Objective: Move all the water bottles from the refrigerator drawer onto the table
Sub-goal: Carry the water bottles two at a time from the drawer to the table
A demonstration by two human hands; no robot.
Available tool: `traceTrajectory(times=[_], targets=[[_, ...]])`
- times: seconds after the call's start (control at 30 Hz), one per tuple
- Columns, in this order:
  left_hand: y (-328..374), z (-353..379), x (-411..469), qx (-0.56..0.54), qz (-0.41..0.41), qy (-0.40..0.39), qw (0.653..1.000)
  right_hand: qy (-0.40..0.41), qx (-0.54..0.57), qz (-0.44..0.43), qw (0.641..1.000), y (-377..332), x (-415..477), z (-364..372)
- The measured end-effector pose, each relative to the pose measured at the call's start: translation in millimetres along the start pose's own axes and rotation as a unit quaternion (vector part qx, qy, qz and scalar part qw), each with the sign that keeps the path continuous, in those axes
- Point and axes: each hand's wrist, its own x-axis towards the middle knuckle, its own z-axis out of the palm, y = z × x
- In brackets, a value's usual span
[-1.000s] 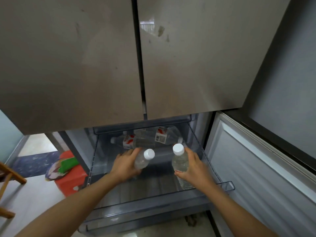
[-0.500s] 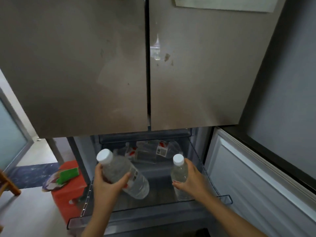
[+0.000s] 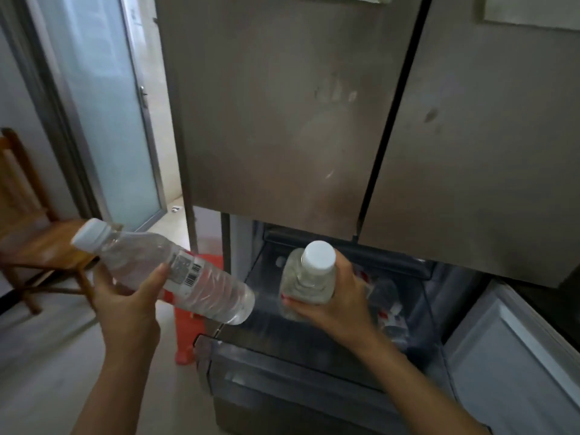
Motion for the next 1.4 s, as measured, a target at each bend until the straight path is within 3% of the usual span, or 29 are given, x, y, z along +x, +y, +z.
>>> traceTrajectory(times=[0.27, 0.5, 0.63, 0.8, 1.17, 1.4], targets=[[25, -108, -9, 0.006, 0.039, 0.230, 0.972, -0.129, 0.200, -0.056, 0.970, -65, 38, 70], [42, -172, -54, 0.156, 0.058, 0.370, 0.914, -0.327, 0.257, -0.052, 0.908, -91, 31, 159], [41, -191, -82, 0.231, 0.037, 0.400, 0.886, -0.408, 0.189, -0.094, 0.888, -86, 12, 201], [39, -206, -120, 0.304, -0.018, 0.407, 0.861, -0.518, 0.142, -0.155, 0.829, -72, -15, 226], [39, -178, -179, 0.325, -0.041, 0.432, 0.840, -0.539, 0.142, -0.198, 0.806, -58, -24, 218], [48, -153, -258, 0.330, -0.045, 0.487, 0.807, -0.570, 0.154, -0.258, 0.765, -59, -58, 196]])
